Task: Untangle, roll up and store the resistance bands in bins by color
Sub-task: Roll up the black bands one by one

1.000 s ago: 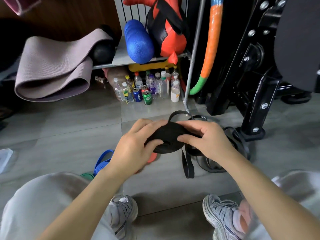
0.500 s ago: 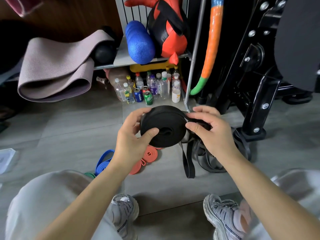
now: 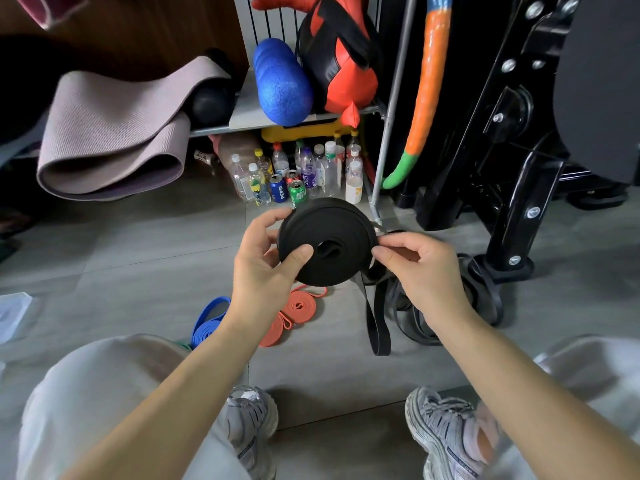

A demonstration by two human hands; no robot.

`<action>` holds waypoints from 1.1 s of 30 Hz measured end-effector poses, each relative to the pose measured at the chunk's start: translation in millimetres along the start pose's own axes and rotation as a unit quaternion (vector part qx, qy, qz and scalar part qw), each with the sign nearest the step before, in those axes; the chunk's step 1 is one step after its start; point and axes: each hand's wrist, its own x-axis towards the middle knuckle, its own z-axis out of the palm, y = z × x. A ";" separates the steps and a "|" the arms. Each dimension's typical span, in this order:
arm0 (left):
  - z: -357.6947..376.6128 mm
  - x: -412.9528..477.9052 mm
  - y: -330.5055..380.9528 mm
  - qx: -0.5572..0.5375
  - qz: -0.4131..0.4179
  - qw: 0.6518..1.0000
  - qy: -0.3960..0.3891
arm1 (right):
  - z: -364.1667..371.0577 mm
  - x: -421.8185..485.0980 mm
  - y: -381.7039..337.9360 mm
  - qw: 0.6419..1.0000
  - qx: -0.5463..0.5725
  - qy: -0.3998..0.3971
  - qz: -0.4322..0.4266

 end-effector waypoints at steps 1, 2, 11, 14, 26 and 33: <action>0.2 0.2 0.8 -0.003 -0.005 1.000 0.001 | -0.3 1.2 -0.8 1.000 0.018 -0.006 0.011; 0.0 0.4 1.9 -0.006 -0.008 1.000 0.001 | -0.6 2.1 -2.6 0.999 0.040 -0.015 0.024; -5.7 -0.4 8.6 -0.073 -0.044 0.996 -0.031 | -7.4 7.5 -14.2 0.988 0.091 -0.101 0.071; -7.7 -1.1 7.1 -0.069 -0.062 0.995 -0.039 | -6.3 7.1 -14.7 0.989 0.084 -0.100 0.071; -21.1 24.7 35.4 -0.067 -0.047 0.996 -0.021 | 5.0 42.2 -46.9 0.981 0.030 -0.182 0.056; -56.7 93.0 14.8 -0.092 -0.144 0.984 -0.053 | 49.9 108.5 -38.3 0.970 0.003 -0.234 0.069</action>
